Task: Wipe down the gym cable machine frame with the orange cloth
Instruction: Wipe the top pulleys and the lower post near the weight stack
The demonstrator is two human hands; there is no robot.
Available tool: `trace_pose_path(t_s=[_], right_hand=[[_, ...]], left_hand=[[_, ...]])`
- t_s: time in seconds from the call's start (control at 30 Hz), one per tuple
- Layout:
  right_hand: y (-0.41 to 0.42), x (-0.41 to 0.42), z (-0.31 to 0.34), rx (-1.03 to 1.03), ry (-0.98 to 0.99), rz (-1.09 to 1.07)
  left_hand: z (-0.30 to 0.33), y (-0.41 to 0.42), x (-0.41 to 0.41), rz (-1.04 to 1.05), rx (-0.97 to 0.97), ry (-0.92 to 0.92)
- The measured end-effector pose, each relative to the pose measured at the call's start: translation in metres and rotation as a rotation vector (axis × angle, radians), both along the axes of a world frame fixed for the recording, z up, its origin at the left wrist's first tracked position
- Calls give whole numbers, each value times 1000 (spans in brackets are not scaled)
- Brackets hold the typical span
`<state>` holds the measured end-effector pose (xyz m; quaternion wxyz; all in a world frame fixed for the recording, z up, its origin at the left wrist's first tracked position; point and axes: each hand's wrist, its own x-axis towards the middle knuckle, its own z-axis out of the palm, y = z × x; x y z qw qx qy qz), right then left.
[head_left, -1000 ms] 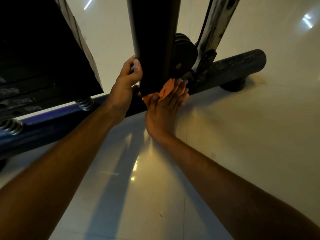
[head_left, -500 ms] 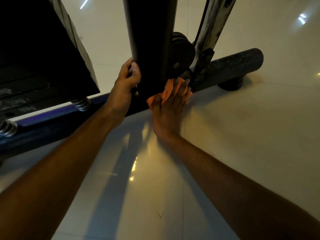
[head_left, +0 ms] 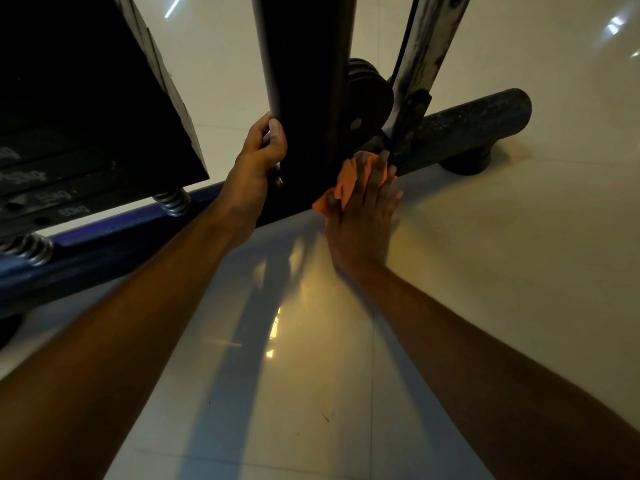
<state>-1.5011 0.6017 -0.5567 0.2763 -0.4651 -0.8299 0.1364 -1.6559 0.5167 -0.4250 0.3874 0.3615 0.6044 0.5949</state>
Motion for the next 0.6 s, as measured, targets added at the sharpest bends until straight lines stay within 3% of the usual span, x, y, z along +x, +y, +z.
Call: trace_pose_path(t_s=[0.2, 0.37, 0.5, 0.6], right_hand=[[-18, -12, 21, -225, 417, 39], [-18, -17, 54, -106, 575, 135], [-10, -38, 68, 174, 307, 214], [-17, -39, 41, 192, 134, 188]], left_hand=[[1, -5, 1, 17, -4, -50], [2, -6, -6, 53, -18, -178], [5, -4, -4, 84, -3, -258], [7, -3, -4, 76, -5, -292]])
